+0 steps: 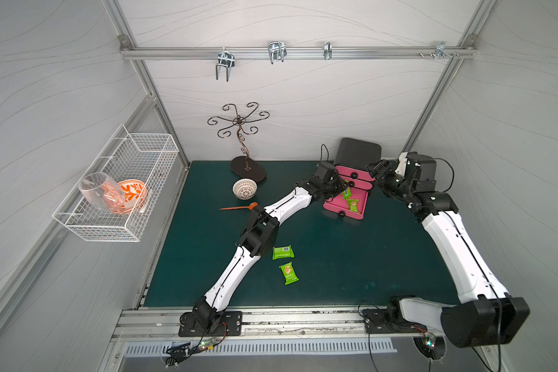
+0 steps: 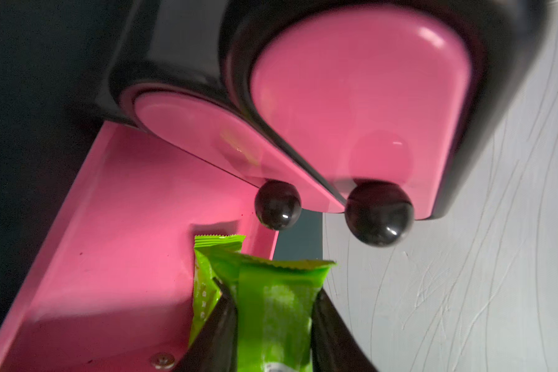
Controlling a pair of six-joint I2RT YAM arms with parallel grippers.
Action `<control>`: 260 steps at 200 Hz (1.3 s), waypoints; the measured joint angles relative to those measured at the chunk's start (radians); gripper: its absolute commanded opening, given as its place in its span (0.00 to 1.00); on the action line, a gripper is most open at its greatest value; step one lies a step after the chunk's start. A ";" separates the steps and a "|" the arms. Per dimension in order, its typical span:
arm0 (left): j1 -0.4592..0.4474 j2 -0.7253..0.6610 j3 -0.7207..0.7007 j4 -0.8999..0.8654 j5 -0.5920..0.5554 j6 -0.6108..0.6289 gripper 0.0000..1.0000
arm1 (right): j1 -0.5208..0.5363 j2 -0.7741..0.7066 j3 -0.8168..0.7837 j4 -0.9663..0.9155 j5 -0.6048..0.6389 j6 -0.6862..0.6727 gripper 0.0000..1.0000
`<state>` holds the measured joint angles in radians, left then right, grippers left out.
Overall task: Place the cookies into the drawer by color
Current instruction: Place the cookie in the drawer, then pick up the cookie at the center of the board.
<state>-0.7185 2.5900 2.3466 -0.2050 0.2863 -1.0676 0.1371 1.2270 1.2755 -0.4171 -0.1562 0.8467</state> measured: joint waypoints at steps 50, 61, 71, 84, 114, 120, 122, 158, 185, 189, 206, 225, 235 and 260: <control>0.000 0.004 0.002 -0.048 -0.027 0.007 0.73 | 0.020 0.000 0.011 -0.003 0.001 -0.005 0.80; 0.000 0.002 -0.002 -0.061 -0.031 0.021 0.73 | 0.024 -0.001 0.017 -0.002 0.001 -0.006 0.80; 0.000 -0.005 -0.012 -0.074 -0.036 0.032 0.72 | 0.028 -0.001 0.021 -0.002 0.000 -0.006 0.81; 0.000 -0.021 -0.027 -0.102 -0.042 0.055 0.71 | 0.033 -0.001 0.025 -0.003 0.000 -0.006 0.82; -0.003 -0.067 -0.022 -0.204 -0.110 0.138 0.03 | 0.040 -0.002 0.042 -0.003 0.000 -0.006 0.83; -0.003 -0.070 -0.006 -0.229 -0.123 0.157 0.00 | 0.041 -0.002 0.046 -0.003 0.000 -0.007 0.83; -0.004 -0.070 0.003 -0.238 -0.126 0.166 0.00 | 0.041 -0.002 0.048 -0.003 0.000 -0.007 0.84; -0.005 -0.060 0.139 -0.322 -0.136 0.208 0.00 | 0.055 -0.013 0.054 -0.003 0.002 -0.009 0.86; -0.004 -0.061 0.133 -0.291 -0.113 0.203 0.23 | 0.067 -0.017 0.057 -0.003 0.003 -0.009 0.87; -0.004 -0.061 0.129 -0.291 -0.110 0.207 0.29 | 0.068 -0.017 0.057 -0.003 0.003 -0.009 0.87; -0.004 -0.061 0.123 -0.292 -0.099 0.194 0.48 | 0.073 -0.017 0.063 -0.004 0.003 -0.009 0.88; -0.004 -0.061 0.115 -0.290 -0.090 0.202 0.49 | 0.077 -0.017 0.066 -0.003 0.003 -0.009 0.89; -0.004 -0.065 0.100 -0.285 -0.088 0.208 0.50 | 0.078 -0.017 0.066 -0.003 0.004 -0.009 0.90; -0.004 -0.120 -0.026 -0.283 -0.084 0.259 0.50 | 0.078 -0.017 0.066 -0.004 0.007 -0.015 0.92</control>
<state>-0.7227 2.4702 2.3207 -0.4885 0.2024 -0.8085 0.2150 1.2102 1.3411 -0.4210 -0.1493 0.8318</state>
